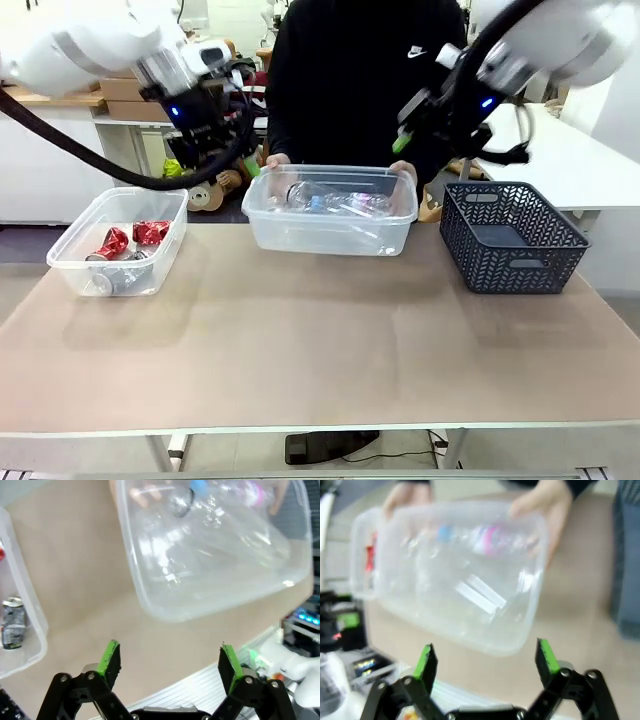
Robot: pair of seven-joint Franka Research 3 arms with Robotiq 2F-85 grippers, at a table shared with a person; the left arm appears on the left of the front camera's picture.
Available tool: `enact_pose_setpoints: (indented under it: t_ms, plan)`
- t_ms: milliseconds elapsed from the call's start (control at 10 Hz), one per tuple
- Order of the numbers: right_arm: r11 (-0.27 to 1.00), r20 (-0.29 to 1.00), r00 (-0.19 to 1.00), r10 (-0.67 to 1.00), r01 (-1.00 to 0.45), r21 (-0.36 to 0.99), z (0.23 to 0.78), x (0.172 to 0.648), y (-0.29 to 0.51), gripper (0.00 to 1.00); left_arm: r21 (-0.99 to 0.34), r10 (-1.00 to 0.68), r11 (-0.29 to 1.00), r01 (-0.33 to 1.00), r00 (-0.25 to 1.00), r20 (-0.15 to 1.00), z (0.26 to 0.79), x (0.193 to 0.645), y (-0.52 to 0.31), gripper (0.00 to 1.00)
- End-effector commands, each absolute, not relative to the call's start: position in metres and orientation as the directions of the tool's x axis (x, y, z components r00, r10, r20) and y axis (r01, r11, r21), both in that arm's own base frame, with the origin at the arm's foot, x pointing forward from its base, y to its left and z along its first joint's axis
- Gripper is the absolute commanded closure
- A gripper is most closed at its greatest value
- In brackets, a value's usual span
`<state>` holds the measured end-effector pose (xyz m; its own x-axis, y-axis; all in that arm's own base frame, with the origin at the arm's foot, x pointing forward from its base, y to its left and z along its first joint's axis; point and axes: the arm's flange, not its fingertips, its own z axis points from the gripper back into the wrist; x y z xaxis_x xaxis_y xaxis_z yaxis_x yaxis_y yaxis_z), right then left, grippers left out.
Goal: Sort the waste into each basket.
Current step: Release the Organizing box you were holding.
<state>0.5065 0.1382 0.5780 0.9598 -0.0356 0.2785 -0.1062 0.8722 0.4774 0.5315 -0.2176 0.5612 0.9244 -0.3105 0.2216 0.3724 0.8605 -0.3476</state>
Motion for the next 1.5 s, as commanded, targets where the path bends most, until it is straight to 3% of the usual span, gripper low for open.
enact_pose_setpoints:
  t_ms: [0,200,300,400,600,700,800,900,1400]
  plan:
    - [0.703,0.079,0.989,-0.124,0.031,0.711,0.618,0.433,0.061,0.0,-0.554,-0.345,0.692,0.462,0.887,0.308,0.59,0.468,-0.168,0.0]
    - [0.375,-0.047,0.955,-0.292,0.16,0.913,0.63,0.397,0.0,0.0,-0.743,-0.239,0.462,0.484,0.875,0.421,0.59,0.434,-0.104,0.0]
    - [0.257,-0.107,0.941,-0.32,0.194,0.947,0.623,0.392,-0.028,0.0,-0.798,-0.171,0.358,0.486,0.874,0.455,0.584,0.427,-0.075,0.0]
    - [0.177,-0.175,0.918,-0.355,0.25,0.952,0.61,0.391,-0.052,0.0,-0.832,-0.068,0.278,0.48,0.874,0.481,0.58,0.419,-0.053,0.0]
    - [0.066,-0.265,0.876,-0.403,0.316,0.946,0.578,0.388,-0.091,0.0,-0.836,0.053,0.252,0.488,0.856,0.515,0.564,0.401,-0.025,0.0]
    - [0.032,-0.284,0.842,-0.459,0.335,0.942,0.564,0.388,-0.103,0.0,-0.834,0.074,0.277,0.477,0.855,0.513,0.556,0.4,-0.021,0.0]
    - [0.078,-0.261,0.811,-0.524,0.351,0.933,0.553,0.393,-0.1,0.0,-0.846,0.065,0.327,0.422,0.883,0.465,0.549,0.408,-0.024,0.0]
    - [0.083,-0.278,0.864,-0.419,0.342,0.936,0.566,0.386,-0.113,0.0,-0.847,0.061,0.266,0.46,0.869,0.492,0.561,0.405,-0.006,0.0]
    - [0.083,-0.278,0.864,-0.419,0.342,0.936,0.566,0.386,-0.113,0.0,-0.847,0.061,0.266,0.46,0.869,0.492,0.561,0.405,-0.006,0.0]
